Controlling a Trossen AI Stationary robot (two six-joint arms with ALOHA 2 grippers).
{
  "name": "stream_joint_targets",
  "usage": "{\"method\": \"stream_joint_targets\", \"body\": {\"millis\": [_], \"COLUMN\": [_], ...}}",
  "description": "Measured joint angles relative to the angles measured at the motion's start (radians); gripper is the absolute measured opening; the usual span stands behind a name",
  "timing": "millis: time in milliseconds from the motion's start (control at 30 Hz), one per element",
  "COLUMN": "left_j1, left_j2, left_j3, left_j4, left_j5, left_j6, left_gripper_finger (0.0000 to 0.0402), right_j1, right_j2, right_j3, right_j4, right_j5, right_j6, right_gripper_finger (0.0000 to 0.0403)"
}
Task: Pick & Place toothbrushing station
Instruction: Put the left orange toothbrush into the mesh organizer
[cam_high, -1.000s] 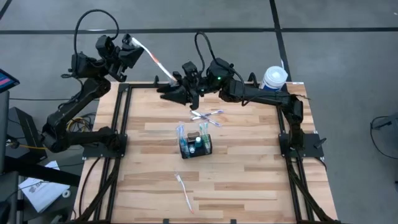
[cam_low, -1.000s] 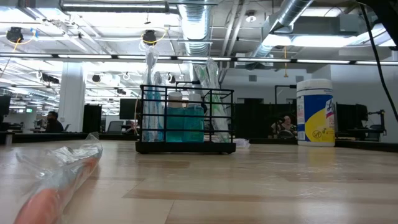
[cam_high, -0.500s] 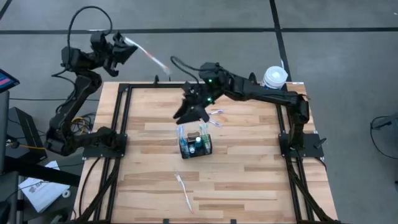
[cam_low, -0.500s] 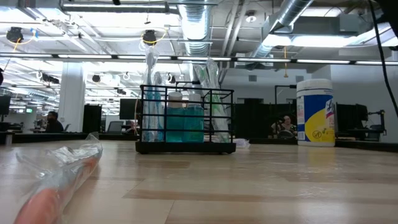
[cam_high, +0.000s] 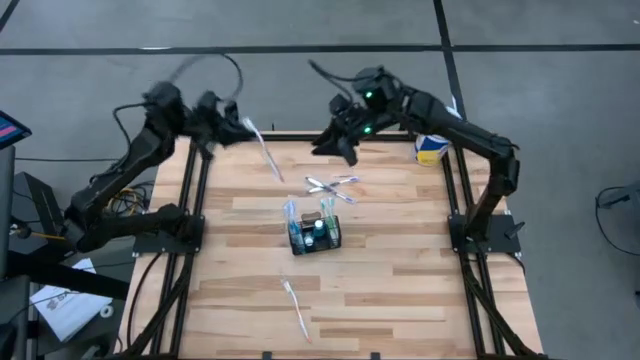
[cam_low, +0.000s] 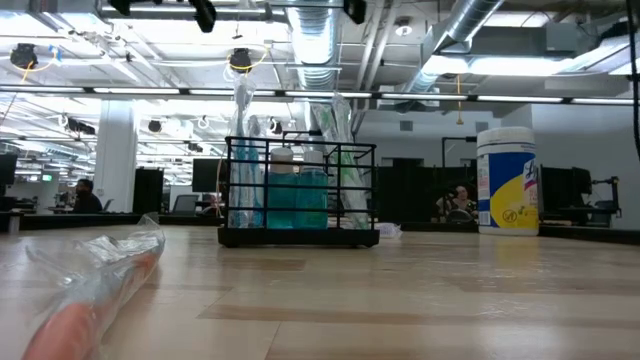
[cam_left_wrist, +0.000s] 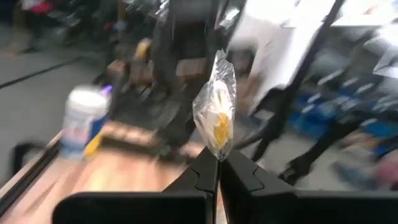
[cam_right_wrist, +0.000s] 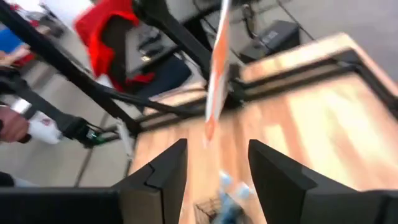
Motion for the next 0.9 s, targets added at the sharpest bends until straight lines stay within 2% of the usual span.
{"method": "stream_joint_targets", "body": {"millis": [100, 200, 300, 400, 533, 633, 800, 900], "left_j1": [-0.121, -0.267, -0.43, -0.555, -0.705, -0.793, -0.831, -0.824], "left_j2": [-0.035, -0.037, -0.024, 0.001, 0.049, 0.069, 0.068, 0.053], "left_j3": [-0.005, -0.007, -0.009, -0.008, -0.008, -0.007, -0.001, 0.002], "left_j4": [-0.248, -0.426, -0.456, -0.451, -0.415, -0.338, -0.35, -0.337], "left_j5": [-0.214, -0.411, -0.623, -0.775, -0.892, -0.93, -1.034, -1.037], "left_j6": [0.218, 0.345, 0.389, 0.395, 0.335, 0.284, 0.246, 0.244], "left_gripper_finger": [0.0, 0.0, 0.0, 0.0, 0.0, 0.0, 0.0, 0.0], "right_j1": [-0.035, -0.063, -0.084, -0.101, -0.141, -0.174, -0.219, -0.229], "right_j2": [-0.034, -0.056, -0.068, -0.086, -0.119, -0.144, -0.182, -0.199], "right_j3": [0.0, 0.0, 0.0, -0.001, 0.0, -0.001, -0.001, -0.001], "right_j4": [-0.052, -0.101, -0.122, -0.114, -0.12, -0.124, -0.161, -0.167], "right_j5": [0.021, 0.03, 0.058, 0.115, 0.126, 0.129, 0.128, 0.126], "right_j6": [-0.036, -0.073, -0.103, -0.13, -0.144, -0.147, -0.154, -0.16], "right_gripper_finger": [0.0157, 0.0154, 0.0149, 0.0143, 0.0133, 0.0127, 0.0121, 0.0121]}}
